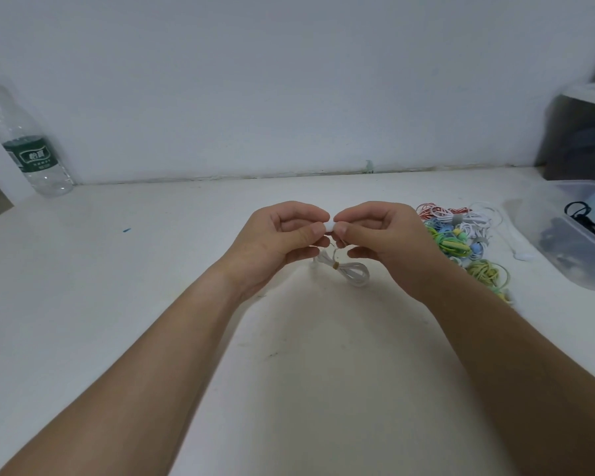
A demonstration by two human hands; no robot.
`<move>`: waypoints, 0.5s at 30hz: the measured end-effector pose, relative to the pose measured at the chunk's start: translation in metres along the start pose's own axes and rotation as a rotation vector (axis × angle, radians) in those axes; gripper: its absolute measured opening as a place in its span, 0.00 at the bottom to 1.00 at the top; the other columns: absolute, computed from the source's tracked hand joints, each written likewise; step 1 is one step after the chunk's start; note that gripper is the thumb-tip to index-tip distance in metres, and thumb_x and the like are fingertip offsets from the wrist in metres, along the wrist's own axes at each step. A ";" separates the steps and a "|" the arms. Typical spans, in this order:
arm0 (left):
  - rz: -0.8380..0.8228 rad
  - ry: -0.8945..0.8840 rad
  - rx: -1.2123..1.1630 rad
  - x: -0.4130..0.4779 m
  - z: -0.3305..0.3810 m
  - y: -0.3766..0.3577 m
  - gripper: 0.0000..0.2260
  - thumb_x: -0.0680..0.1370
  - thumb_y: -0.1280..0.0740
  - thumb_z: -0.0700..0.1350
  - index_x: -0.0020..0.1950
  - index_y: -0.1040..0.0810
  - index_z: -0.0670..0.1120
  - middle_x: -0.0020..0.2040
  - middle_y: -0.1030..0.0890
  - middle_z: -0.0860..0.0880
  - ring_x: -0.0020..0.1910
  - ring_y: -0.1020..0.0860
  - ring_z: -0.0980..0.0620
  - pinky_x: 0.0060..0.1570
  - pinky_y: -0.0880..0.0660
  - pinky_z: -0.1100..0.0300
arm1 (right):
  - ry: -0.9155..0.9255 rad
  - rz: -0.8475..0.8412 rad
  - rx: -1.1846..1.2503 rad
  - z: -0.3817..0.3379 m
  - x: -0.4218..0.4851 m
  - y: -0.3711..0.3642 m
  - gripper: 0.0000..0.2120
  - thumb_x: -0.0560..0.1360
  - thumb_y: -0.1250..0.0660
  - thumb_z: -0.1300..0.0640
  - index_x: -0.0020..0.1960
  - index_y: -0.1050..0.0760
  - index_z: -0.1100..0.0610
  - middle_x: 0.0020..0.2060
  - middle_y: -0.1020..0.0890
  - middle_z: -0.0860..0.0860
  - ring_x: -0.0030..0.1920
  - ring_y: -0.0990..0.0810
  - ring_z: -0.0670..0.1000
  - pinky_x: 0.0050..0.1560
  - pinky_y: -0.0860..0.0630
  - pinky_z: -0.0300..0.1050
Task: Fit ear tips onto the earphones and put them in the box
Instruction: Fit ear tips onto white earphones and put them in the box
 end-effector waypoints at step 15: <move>0.163 -0.103 0.909 0.004 -0.003 0.013 0.13 0.78 0.36 0.41 0.50 0.17 0.58 0.45 0.16 0.57 0.42 0.20 0.59 0.43 0.27 0.68 | 0.006 -0.063 -0.917 0.020 -0.006 -0.019 0.08 0.70 0.26 0.49 0.48 0.19 0.46 0.40 0.21 0.41 0.43 0.21 0.43 0.49 0.23 0.44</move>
Point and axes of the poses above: each hand's wrist, its own x-axis towards the middle knuckle, its own y-axis out of the back of the hand, z = x × y, the point moved 7 cm from there along x, towards the middle knuckle
